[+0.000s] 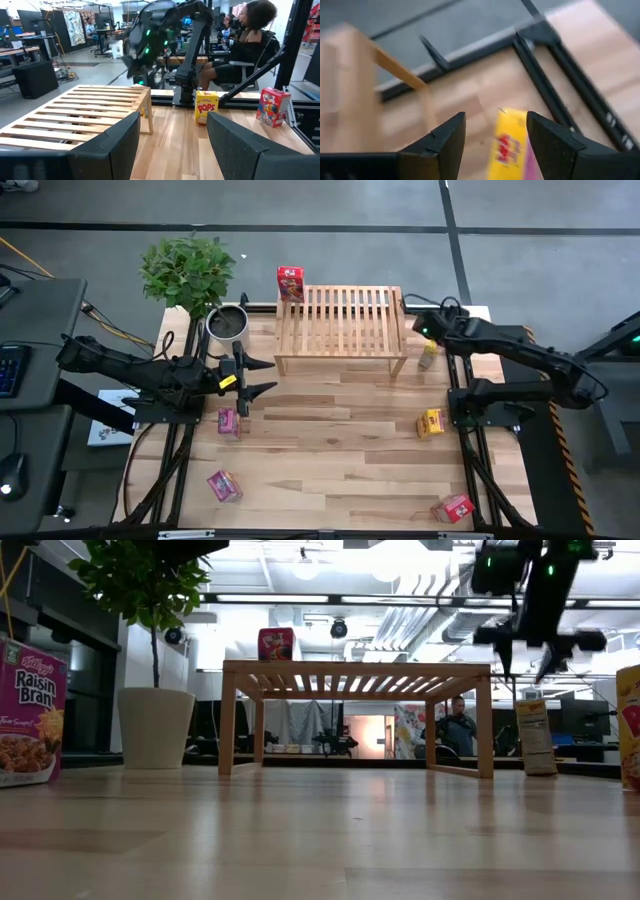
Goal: Stack cereal on shelf
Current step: Put the top yellow cereal box on the shelf
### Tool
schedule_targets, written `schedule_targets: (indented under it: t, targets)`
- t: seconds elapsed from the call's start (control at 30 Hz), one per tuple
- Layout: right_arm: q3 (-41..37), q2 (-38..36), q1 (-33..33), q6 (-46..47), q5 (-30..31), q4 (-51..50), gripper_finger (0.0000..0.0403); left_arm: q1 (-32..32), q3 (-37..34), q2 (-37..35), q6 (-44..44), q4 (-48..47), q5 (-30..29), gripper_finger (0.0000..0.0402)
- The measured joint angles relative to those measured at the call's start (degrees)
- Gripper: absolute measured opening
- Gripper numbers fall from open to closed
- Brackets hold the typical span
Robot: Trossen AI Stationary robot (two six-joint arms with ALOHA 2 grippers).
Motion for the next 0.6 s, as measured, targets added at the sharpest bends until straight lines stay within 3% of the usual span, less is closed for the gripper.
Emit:
schedule_targets:
  t: [0.1,0.3,0.6]
  targets:
    - [5.51,-0.6,1.58,-1.96,2.96,-4.35,0.0198,0.0,0.0,0.0,0.0,-0.01,-0.37,0.0218]
    - [11.18,-0.58,3.35,-2.06,3.38,-11.64,0.0197,0.0,0.0,0.0,-0.02,-0.02,-0.39,0.0218]
    - [0.19,-0.47,6.2,5.96,3.19,-9.33,0.0197,0.0,0.0,0.0,-0.02,-0.02,-0.46,0.0218]
